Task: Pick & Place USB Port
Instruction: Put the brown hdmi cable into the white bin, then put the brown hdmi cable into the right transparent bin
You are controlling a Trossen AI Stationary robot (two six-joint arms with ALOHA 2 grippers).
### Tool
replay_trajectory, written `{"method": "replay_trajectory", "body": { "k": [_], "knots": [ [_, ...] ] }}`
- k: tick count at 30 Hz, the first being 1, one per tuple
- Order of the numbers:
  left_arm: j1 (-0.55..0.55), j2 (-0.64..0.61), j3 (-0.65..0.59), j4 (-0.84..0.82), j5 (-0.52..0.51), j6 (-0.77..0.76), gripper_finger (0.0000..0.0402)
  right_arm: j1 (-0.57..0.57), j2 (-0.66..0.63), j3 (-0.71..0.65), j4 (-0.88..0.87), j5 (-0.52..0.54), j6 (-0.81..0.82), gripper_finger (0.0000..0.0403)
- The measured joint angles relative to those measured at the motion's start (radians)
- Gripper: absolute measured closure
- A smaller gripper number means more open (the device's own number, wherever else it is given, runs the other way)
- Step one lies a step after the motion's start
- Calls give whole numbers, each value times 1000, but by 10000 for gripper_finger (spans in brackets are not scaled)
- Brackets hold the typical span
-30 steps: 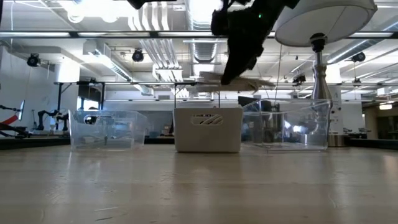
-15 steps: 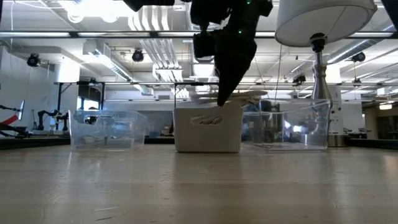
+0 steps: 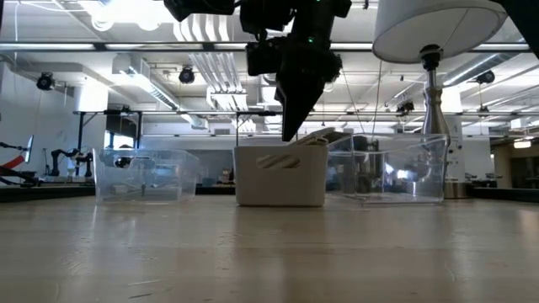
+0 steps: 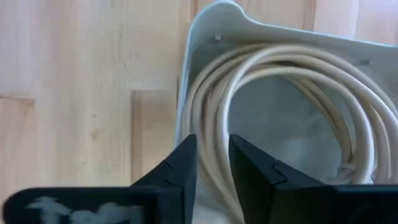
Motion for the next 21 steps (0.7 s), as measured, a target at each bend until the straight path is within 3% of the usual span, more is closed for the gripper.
{"method": "replay_trajectory", "body": {
  "k": [10,21],
  "knots": [
    [0,0,0,-6,3,-26,275,6,-4,8,-40,0,8,256],
    [-5,0,0,-1,4,-52,275,36,-120,29,-227,-1,157,245]
  ]
}}
